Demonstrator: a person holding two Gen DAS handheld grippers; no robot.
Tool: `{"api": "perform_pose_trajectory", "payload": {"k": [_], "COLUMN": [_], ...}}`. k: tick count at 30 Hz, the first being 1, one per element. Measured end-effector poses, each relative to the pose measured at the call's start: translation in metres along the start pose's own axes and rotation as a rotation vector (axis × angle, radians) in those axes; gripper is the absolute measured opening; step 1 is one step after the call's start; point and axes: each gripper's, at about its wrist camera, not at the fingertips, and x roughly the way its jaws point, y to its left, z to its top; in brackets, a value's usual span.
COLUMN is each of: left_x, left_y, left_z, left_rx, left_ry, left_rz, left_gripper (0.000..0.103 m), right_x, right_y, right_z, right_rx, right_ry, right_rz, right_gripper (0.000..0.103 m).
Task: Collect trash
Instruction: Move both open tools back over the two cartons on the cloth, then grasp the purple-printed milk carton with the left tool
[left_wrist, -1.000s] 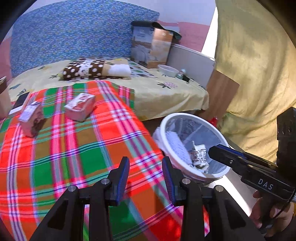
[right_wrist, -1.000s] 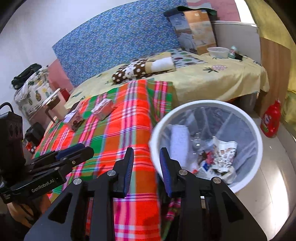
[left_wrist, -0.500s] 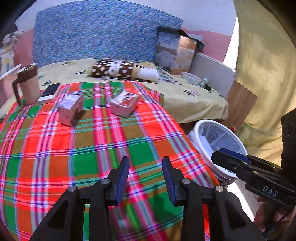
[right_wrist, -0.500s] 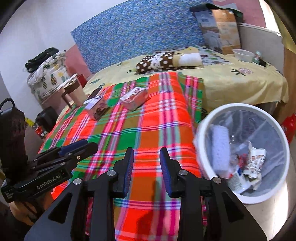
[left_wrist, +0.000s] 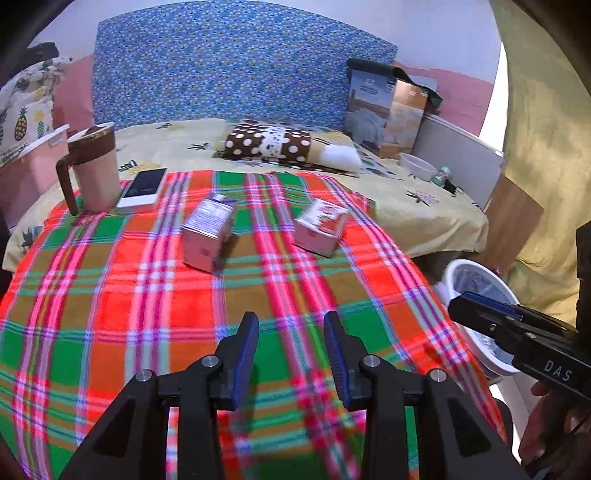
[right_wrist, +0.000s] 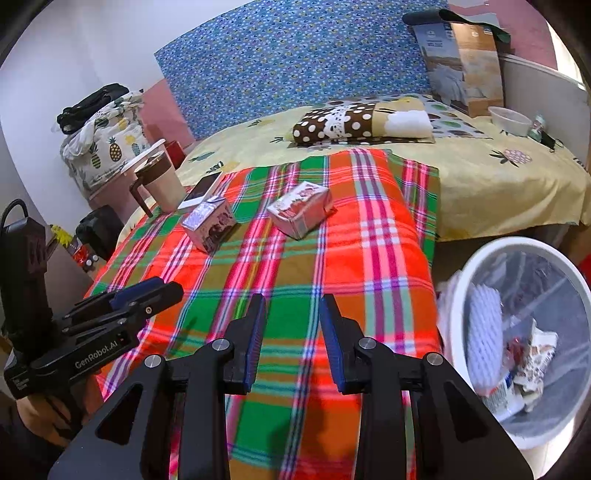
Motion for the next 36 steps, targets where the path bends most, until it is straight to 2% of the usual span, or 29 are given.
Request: {"api": "perform_pose_trajectory", "payload": {"k": [8,12,21,23,25,26,33,36], "left_x": [0.021,0.036,0.073,0.081,0.088,0.09,0.09,0.092], "left_y": [0.03,0.041,0.053,0.054,0.056,0.057,0.068,0.07], "left_z": [0.026,0.04,0.059,0.061,0.062,0.062,0.067,0.069], "left_rx": [0.021,0.034,0.071,0.076,0.076,0.075,0.073,0.113], "left_ry": [-0.007,-0.014,0.002,0.012,0.022,0.023,0.0,0.001], "left_rz": [0.041,0.055,0.082,0.084,0.094,0.098,0.088,0.074], "left_gripper": [0.037,0.046,0.049,0.049,0.049,0.049,0.049,0.055], "right_x": [0.02,0.029,0.044,0.049,0.052,0.054,0.068,0.072], "right_y": [0.008,0.007,0.002,0.001,0.0,0.0,0.001,0.0], "right_z": [0.019,0.026,0.033,0.036,0.039,0.04,0.048,0.047], "right_rx": [-0.025,-0.025,-0.001,0.008,0.015,0.018,0.027,0.032], "right_ry": [0.008,0.015,0.032,0.039,0.041,0.038,0.049,0.054], "right_rz": [0.018,0.024,0.025,0.024,0.03,0.035,0.044,0.046], "right_gripper": [0.033,0.033,0.034,0.038,0.061,0.064,0.065,0.065]}}
